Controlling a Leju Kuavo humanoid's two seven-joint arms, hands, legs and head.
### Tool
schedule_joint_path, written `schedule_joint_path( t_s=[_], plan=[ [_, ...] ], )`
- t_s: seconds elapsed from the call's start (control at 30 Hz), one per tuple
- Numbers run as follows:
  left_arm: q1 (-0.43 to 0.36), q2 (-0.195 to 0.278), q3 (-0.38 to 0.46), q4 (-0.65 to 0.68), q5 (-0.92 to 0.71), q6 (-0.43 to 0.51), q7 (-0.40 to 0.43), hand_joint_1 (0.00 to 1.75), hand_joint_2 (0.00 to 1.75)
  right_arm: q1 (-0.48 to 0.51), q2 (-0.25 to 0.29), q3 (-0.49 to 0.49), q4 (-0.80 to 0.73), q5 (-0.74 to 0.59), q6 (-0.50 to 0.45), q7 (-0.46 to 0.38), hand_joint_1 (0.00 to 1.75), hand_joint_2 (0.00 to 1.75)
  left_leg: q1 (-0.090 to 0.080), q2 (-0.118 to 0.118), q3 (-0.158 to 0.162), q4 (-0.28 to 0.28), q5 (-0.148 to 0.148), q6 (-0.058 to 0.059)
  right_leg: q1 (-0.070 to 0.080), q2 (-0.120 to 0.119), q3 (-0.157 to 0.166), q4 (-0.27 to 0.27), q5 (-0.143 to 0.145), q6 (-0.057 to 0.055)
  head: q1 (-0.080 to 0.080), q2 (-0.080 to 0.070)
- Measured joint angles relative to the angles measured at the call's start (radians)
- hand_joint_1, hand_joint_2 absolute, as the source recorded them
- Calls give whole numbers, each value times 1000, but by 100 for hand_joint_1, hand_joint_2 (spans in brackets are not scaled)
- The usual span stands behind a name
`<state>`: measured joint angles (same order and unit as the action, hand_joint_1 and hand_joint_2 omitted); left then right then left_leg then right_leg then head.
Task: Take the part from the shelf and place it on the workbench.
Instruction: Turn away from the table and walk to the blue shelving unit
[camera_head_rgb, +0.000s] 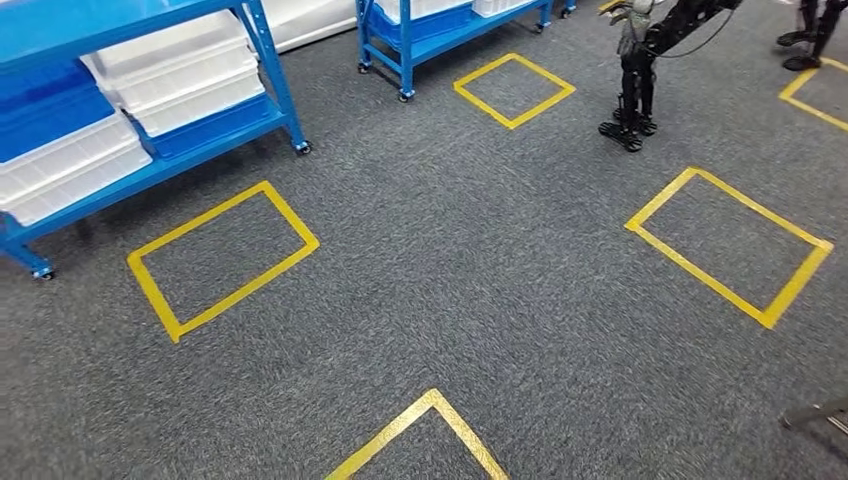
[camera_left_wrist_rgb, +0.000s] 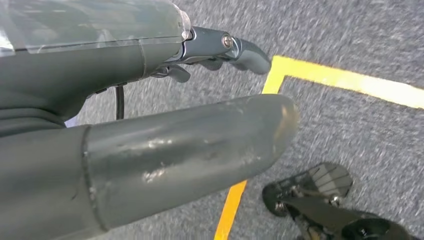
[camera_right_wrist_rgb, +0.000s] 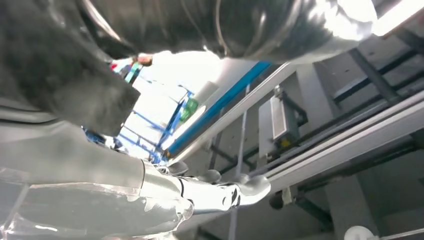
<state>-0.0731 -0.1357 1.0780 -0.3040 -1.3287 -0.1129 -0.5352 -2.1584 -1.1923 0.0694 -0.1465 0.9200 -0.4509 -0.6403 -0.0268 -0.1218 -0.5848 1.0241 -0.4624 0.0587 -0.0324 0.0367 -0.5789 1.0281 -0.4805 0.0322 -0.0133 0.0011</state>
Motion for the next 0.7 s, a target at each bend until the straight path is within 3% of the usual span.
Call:
schedule_joint_path(
  t_s=[0.07,0.13,0.2,0.23,0.27,0.3,0.37,0.43,0.5,0.53,0.6,0.63,0.7],
  plan=[
    [1,-1,0,0,0,0,0,0,0,0,5,0,0,0,0,0,0,0,-1,41,-25,53,-37,-10,0,-25,7,-7,0,-14,0,0],
    [-2,-1,0,0,0,0,0,0,0,-1,8,0,-1,0,0,0,0,0,3,98,-85,180,-105,-18,6,-50,10,-8,-2,-24,-1,0],
    [-2,-1,0,0,0,0,0,0,0,-2,8,0,-2,0,0,0,0,0,9,113,-141,290,-142,-20,11,-74,11,-7,-5,-27,-1,0],
    [-1,-2,0,0,0,0,0,0,0,-2,8,0,-2,0,0,0,0,0,11,115,-144,297,-132,-20,13,-85,12,-7,-7,-28,-1,0],
    [0,-2,0,0,0,0,0,0,0,-2,8,0,-2,0,0,0,0,0,11,118,-127,262,-104,-19,13,-97,16,-7,-10,-27,-1,0],
    [0,-3,0,0,0,0,0,0,0,-2,8,0,-2,0,0,0,0,0,10,128,-91,192,-64,-15,14,-108,21,-7,-13,-26,-1,0],
    [-1,-2,0,0,0,0,0,0,0,-2,6,0,-2,0,0,0,0,0,-2,178,-16,52,-15,-5,16,-129,30,-7,-20,-22,-1,0],
    [-4,-1,0,0,0,0,0,0,0,-2,4,0,-1,0,0,0,0,0,-14,208,11,-5,-11,4,18,-151,34,-8,-23,-15,-1,0],
    [-3,0,0,0,0,1,0,0,0,0,4,0,0,0,0,0,0,0,-14,189,16,-20,-5,12,16,-169,39,-11,-27,-6,-1,0],
    [-2,0,0,0,0,1,0,0,0,1,4,0,1,0,0,0,0,0,-12,177,22,-30,-1,18,13,-158,40,-4,-35,-2,0,0],
    [-3,0,0,0,0,1,-1,0,0,-1,2,0,1,0,0,0,0,0,-5,156,34,-48,9,27,9,-100,13,65,-79,5,0,0],
    [-5,0,0,0,0,1,-1,0,0,-2,0,0,1,0,0,0,0,0,-4,144,35,-49,10,29,8,-67,-17,127,-110,8,0,0],
    [-6,-1,0,0,0,1,0,0,0,-2,-5,0,0,-1,0,0,0,0,-1,118,36,-47,9,30,4,-40,-82,243,-150,14,0,0]
  ],
)
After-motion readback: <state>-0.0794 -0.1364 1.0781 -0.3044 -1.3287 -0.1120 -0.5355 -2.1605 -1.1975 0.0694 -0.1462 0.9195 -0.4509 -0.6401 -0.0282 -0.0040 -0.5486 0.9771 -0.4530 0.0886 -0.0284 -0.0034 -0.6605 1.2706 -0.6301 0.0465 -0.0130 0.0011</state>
